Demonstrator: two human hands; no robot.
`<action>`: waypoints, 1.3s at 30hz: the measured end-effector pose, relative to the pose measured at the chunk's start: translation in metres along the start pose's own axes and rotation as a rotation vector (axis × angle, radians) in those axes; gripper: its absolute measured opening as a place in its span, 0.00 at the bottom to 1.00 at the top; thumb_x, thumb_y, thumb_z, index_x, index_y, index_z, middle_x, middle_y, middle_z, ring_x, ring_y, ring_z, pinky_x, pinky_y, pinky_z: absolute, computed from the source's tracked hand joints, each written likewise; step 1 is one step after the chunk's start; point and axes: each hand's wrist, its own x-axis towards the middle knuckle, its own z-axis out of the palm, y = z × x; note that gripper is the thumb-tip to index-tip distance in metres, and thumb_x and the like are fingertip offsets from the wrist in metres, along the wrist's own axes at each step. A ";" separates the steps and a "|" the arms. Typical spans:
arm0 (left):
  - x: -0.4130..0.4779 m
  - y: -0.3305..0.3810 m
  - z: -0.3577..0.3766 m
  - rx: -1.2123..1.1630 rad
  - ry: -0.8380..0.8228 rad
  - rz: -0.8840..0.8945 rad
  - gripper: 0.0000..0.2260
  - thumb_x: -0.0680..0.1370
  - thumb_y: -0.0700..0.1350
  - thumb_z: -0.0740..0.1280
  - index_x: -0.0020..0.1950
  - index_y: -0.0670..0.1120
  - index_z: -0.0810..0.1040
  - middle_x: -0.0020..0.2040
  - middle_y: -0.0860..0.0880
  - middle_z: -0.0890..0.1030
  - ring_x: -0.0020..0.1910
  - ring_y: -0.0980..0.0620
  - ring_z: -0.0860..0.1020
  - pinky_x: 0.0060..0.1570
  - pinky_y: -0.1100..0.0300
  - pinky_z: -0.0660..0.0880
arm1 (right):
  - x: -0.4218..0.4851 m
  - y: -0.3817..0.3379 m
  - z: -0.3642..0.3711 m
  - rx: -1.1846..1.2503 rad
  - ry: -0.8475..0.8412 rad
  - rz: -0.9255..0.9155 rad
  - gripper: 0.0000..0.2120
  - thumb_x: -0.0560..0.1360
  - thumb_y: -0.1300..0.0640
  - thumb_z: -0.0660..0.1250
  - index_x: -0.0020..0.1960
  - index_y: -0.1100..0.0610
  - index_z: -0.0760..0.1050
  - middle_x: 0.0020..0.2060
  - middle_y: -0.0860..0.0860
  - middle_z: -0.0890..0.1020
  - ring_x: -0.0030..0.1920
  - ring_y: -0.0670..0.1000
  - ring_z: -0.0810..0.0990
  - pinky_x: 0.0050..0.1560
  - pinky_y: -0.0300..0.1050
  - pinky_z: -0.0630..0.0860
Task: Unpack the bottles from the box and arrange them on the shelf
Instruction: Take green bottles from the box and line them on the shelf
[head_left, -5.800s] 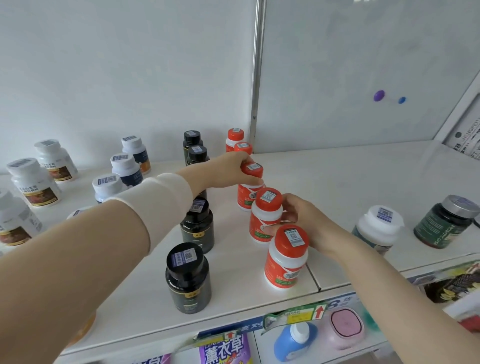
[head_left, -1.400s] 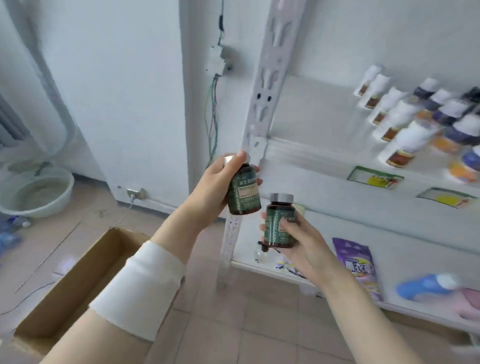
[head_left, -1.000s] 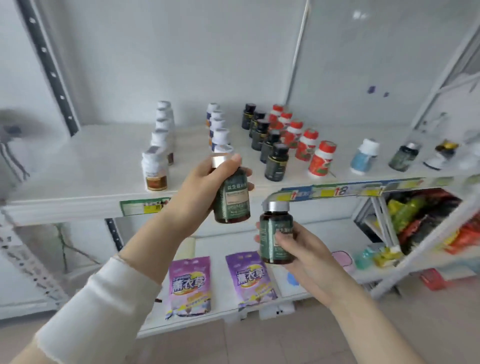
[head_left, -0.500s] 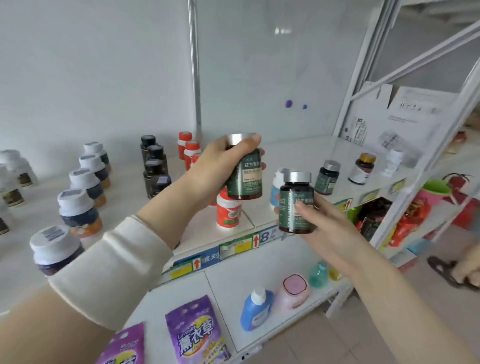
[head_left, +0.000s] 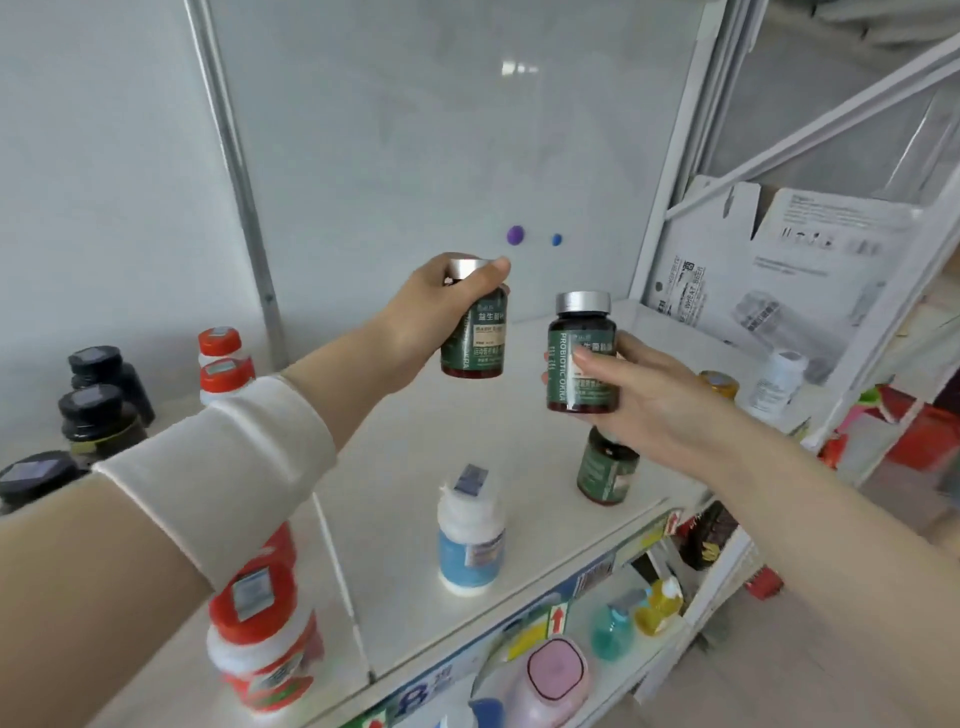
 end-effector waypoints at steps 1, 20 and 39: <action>0.014 -0.004 0.004 0.027 0.008 -0.006 0.11 0.77 0.52 0.65 0.55 0.47 0.73 0.56 0.46 0.80 0.55 0.48 0.79 0.60 0.52 0.75 | 0.014 -0.005 -0.010 -0.020 -0.027 0.004 0.33 0.66 0.58 0.67 0.69 0.58 0.64 0.60 0.57 0.78 0.59 0.54 0.79 0.55 0.48 0.76; 0.195 -0.098 -0.001 0.430 0.227 -0.318 0.18 0.74 0.46 0.71 0.61 0.44 0.73 0.58 0.43 0.79 0.59 0.45 0.78 0.63 0.50 0.73 | 0.227 0.030 -0.085 -0.649 -0.296 0.123 0.27 0.65 0.64 0.76 0.60 0.56 0.69 0.49 0.50 0.77 0.54 0.52 0.78 0.56 0.46 0.73; 0.228 -0.127 -0.014 0.566 0.139 -0.369 0.18 0.73 0.44 0.71 0.60 0.42 0.71 0.51 0.48 0.75 0.50 0.50 0.75 0.49 0.61 0.72 | 0.257 0.061 -0.065 -0.858 -0.314 0.049 0.32 0.67 0.57 0.76 0.64 0.58 0.63 0.53 0.47 0.72 0.58 0.50 0.74 0.58 0.43 0.71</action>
